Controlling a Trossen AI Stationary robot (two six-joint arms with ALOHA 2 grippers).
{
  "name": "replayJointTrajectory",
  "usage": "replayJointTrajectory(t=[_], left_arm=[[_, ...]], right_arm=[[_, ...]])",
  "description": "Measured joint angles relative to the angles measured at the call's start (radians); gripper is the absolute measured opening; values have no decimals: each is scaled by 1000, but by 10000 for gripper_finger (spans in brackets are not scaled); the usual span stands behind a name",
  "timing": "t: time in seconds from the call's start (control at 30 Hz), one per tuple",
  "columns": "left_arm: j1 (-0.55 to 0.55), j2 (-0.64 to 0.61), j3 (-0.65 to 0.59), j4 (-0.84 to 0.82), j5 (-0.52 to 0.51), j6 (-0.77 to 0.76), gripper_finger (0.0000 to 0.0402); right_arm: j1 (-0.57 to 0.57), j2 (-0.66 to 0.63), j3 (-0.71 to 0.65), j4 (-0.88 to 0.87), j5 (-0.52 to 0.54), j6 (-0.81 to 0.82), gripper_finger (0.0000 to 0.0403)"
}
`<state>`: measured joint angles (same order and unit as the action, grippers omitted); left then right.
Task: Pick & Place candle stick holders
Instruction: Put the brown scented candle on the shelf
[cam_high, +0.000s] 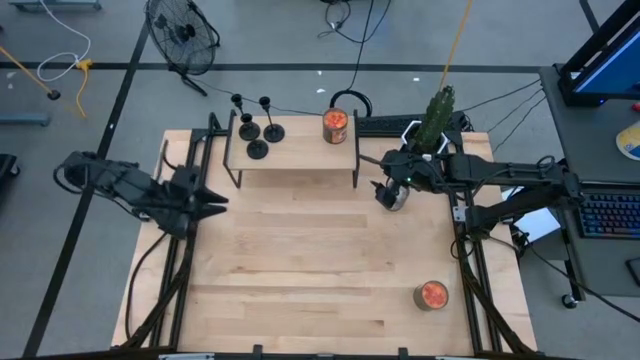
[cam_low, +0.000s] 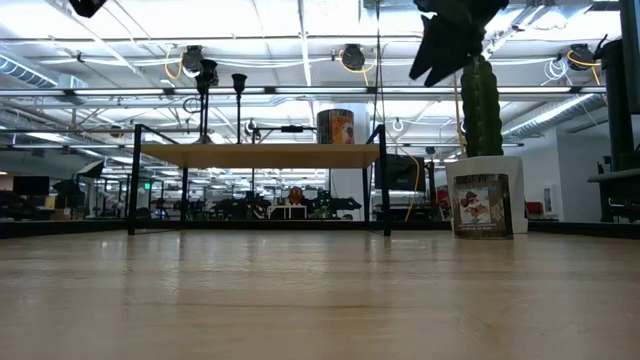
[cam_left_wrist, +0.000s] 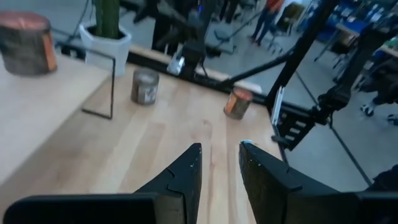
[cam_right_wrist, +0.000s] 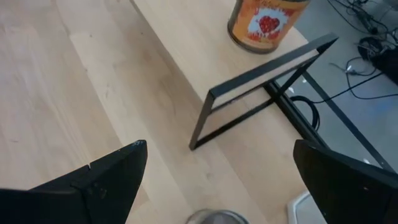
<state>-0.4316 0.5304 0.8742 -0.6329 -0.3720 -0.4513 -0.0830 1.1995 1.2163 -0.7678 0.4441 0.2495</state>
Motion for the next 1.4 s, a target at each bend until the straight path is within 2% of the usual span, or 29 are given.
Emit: replayJointTrajectory(t=[0.63,0.83,1.03,1.4], left_arm=[[0,-152,-19,-75,-49,96,113],[0,-245,-137,13,-48,94,113],[0,-338,-256,87,-49,107,113],[0,-460,-422,224,-48,181,113]], right_arm=[[-3,0,0,-183,32,129,396],[-3,0,0,-207,51,143,396],[-3,1,0,-209,-31,138,396],[-10,2,-48,-224,-30,152,396]])
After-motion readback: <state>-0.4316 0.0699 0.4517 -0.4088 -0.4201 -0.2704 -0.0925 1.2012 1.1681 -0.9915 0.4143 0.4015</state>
